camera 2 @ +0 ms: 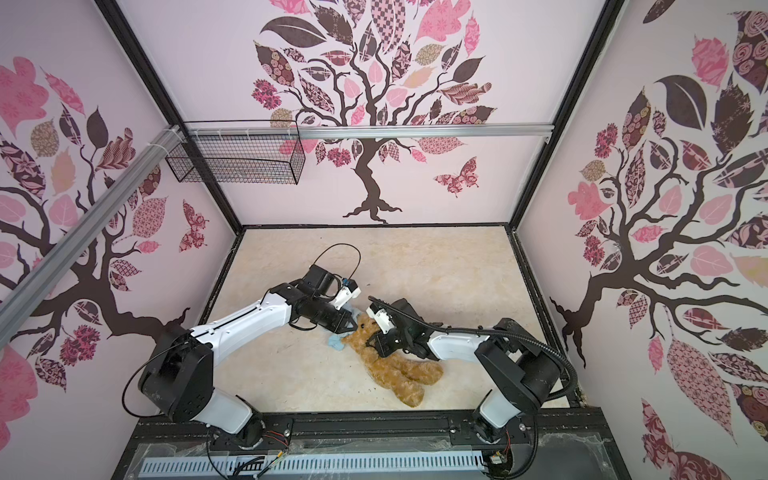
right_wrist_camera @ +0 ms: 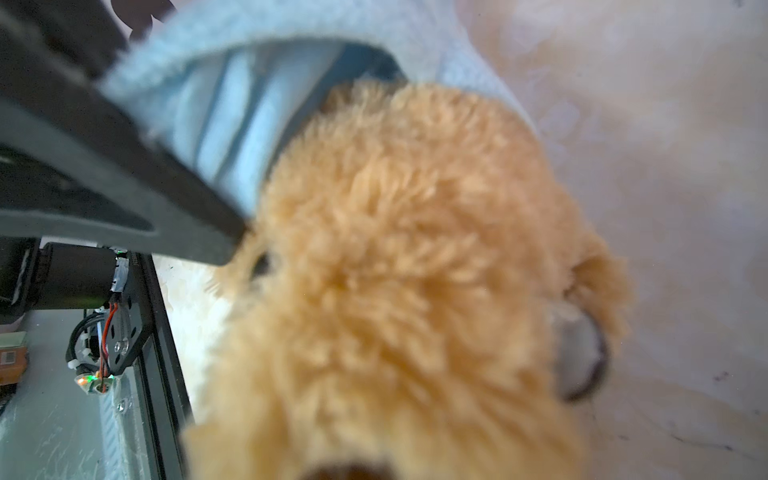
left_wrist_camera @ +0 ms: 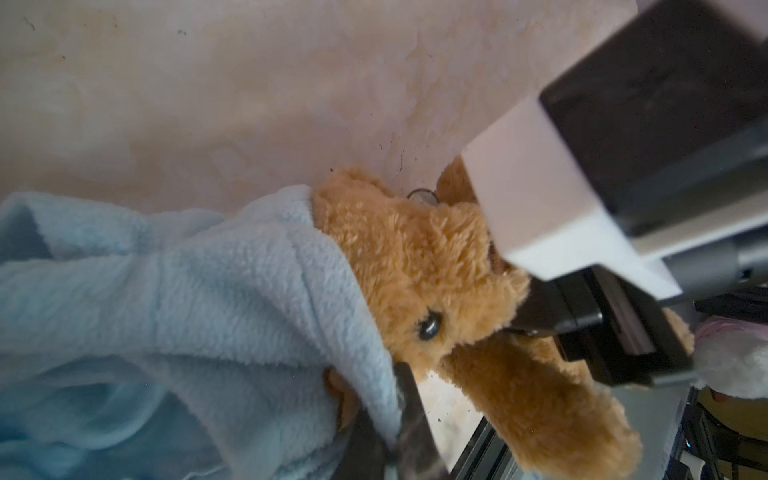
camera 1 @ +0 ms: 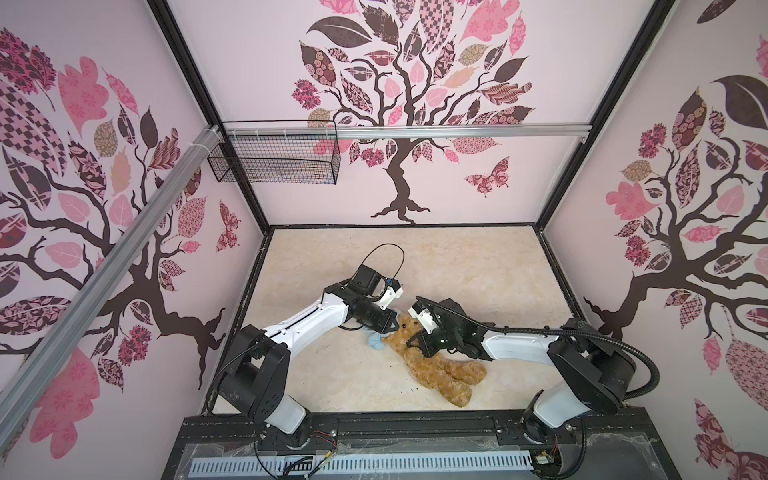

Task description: Dress the teddy bear

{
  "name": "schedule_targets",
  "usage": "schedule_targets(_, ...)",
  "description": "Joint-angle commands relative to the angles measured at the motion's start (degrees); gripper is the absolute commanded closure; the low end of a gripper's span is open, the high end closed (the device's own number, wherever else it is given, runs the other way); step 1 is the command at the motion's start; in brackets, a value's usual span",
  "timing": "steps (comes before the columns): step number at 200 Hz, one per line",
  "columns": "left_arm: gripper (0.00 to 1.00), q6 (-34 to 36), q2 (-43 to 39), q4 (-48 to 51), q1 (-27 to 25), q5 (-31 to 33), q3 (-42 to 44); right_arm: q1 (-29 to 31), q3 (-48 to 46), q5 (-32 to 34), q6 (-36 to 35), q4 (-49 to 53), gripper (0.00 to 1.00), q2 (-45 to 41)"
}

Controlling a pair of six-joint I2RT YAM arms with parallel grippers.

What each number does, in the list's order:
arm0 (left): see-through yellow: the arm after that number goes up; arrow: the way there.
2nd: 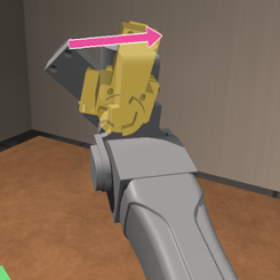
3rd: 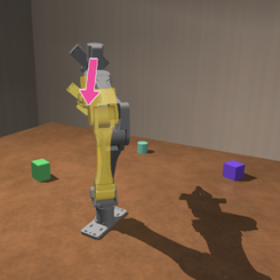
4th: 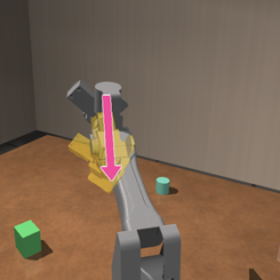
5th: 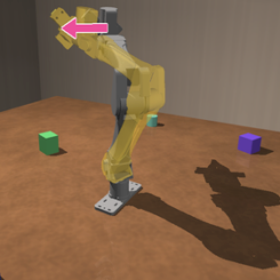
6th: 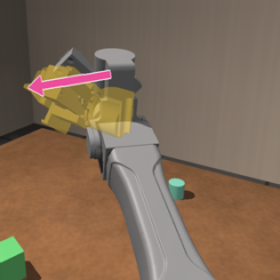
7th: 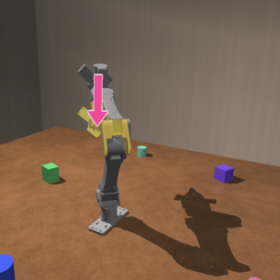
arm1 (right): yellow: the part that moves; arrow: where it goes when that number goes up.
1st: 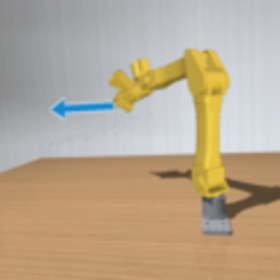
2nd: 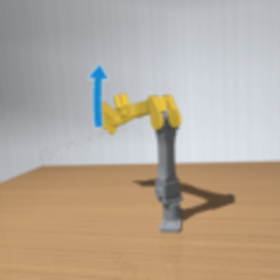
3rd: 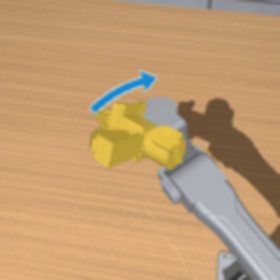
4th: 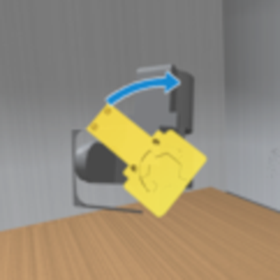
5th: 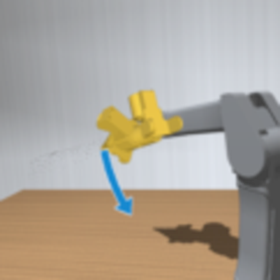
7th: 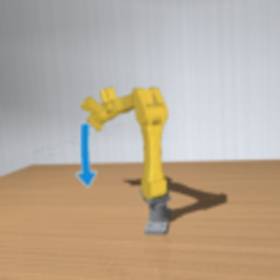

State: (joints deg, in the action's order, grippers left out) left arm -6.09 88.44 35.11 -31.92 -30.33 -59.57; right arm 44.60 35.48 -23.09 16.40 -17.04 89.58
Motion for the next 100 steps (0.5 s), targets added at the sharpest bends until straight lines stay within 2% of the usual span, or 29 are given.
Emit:
schedule_targets(1,0.88,-5.67,0.07,-5.4,-0.35,-1.89,-2.52,0.75,-1.85,0.59,-1.88,-7.2,1.0,-1.02)
schedule_targets(63,0.7,-5.62,-0.38,-2.22,-0.33,1.99,-4.6,0.76,-4.35,0.82,-3.5,-10.52,1.0,-1.51)
schedule_targets(86,0.7,-5.44,0.26,-1.4,-0.33,4.93,-5.8,0.79,-4.79,0.68,-3.74,-11.08,1.0,-1.7)
schedule_targets(100,0.77,-5.03,1.36,-0.81,-0.34,5.37,-6.96,0.8,-5.48,0.94,-3.82,-12.06,1.0,-2.16)
